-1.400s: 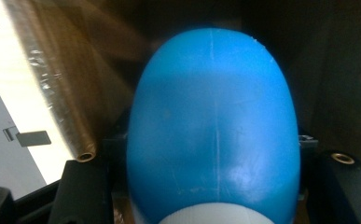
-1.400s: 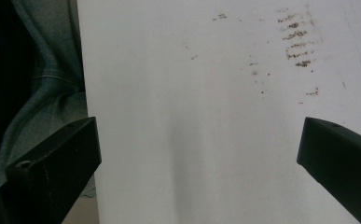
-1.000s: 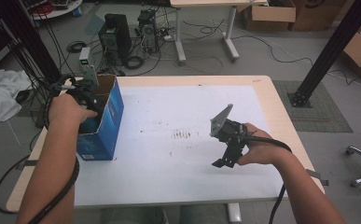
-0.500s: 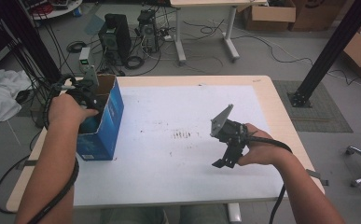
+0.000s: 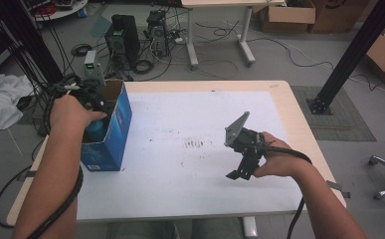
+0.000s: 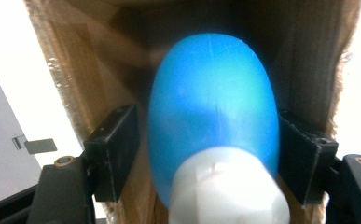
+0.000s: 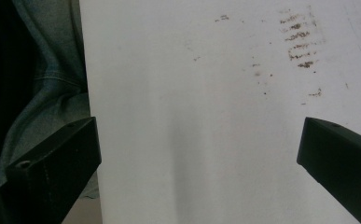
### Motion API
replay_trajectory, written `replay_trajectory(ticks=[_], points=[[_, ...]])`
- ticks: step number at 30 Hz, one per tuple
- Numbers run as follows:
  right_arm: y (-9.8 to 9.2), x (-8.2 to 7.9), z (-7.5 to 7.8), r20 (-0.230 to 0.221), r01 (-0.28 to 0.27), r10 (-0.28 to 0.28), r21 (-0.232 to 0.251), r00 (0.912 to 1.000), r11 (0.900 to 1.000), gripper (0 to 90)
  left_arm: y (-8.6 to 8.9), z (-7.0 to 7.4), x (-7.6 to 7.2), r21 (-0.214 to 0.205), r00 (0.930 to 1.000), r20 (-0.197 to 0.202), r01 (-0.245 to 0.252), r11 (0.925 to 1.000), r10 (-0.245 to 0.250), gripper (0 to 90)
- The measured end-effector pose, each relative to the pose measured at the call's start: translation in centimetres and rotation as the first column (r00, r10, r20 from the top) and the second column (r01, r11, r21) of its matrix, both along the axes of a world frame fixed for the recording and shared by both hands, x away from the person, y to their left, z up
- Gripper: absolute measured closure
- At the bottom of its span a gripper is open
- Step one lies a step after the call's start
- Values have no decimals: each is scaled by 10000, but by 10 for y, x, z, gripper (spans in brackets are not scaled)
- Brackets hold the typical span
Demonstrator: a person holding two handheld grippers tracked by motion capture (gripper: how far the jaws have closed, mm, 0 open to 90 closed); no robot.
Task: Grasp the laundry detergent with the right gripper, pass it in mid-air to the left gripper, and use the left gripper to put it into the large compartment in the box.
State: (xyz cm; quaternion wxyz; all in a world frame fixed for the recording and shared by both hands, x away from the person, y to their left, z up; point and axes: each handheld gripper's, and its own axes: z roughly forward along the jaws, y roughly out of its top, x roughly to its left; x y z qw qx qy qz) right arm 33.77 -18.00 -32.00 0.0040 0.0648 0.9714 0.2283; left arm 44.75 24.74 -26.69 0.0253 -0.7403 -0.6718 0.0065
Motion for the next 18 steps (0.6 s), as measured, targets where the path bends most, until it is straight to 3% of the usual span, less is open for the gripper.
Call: replay_trajectory(ticks=[5, 12, 18], points=[[-1, 0, 1, 18, 7, -7, 1, 10000, 10000, 0, 1, 11, -3, -75, 9999, 157, -30, 10000, 31, 228], [-3, -1, 2, 46, 33, -33, 57, 10000, 10000, 0, -1, 21, -5, -252, 9998, 164, 121, 9996, -117, 214], [-4, -2, 3, 56, 66, -67, 131, 10000, 9999, 0, -3, 33, -7, -110, 9996, 266, 109, 9999, -106, 211]])
